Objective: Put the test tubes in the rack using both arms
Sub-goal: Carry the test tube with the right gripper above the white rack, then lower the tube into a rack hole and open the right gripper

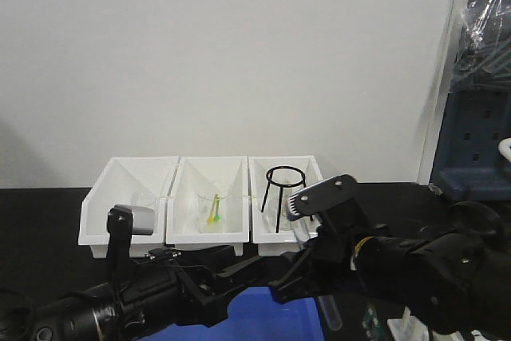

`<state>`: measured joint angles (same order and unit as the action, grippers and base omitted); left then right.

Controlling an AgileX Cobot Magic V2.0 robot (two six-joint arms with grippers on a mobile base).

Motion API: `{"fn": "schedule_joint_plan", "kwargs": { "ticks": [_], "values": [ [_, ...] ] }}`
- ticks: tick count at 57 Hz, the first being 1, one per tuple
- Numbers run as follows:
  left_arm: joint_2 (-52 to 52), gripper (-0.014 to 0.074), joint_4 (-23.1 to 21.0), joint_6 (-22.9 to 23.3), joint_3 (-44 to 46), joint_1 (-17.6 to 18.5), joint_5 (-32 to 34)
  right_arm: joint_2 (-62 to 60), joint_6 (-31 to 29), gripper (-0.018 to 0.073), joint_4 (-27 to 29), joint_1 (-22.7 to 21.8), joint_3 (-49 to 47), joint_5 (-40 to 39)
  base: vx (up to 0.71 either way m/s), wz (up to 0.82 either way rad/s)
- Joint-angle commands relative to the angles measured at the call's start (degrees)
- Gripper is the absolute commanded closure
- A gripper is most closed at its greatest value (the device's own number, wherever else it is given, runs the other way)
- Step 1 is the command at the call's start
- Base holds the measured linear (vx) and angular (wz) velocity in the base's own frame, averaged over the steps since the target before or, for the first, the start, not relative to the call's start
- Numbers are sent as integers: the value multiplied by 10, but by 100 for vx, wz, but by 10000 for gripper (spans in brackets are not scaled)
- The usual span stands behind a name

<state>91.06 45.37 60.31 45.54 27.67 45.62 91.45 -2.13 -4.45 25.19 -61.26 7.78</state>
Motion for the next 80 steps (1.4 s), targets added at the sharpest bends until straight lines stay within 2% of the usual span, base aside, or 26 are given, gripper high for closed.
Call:
{"fn": "schedule_joint_plan", "kwargs": {
  "ticks": [1, 12, 22, 28, 39, 47, 57, 65, 80],
  "values": [
    [-23, 28, -21, 0, 16, 0, 43, -31, 5, 568, 8, -38, -19, -70, 0, 0],
    [-23, 29, -21, 0, 16, 0, 42, -110, 2, 568, 26, -107, 42, -185, 0, 0],
    [-23, 29, -21, 0, 16, 0, 42, -223, 3, 568, 51, -206, 164, -237, 0, 0],
    [-23, 29, -21, 0, 16, 0, 42, -263, 26, 567, 57, -238, 214, -275, 0, 0],
    [-23, 29, -21, 0, 16, 0, 42, -248, 30, 567, 32, -240, 267, -338, 0, 0],
    [-23, 29, -21, 0, 16, 0, 42, -218, 32, 567, 13, -240, 313, -452, 0, 0],
    [-23, 29, -21, 0, 16, 0, 42, -175, 32, 567, -3, -240, 362, -556, 0, 0],
    [-23, 29, -21, 0, 16, 0, 42, -135, 33, 567, -1, -240, 365, -590, 0, 0],
    [-23, 29, -21, 0, 16, 0, 42, -86, 45, 567, 1, -240, 365, -593, 0, 0]
  ]
}}
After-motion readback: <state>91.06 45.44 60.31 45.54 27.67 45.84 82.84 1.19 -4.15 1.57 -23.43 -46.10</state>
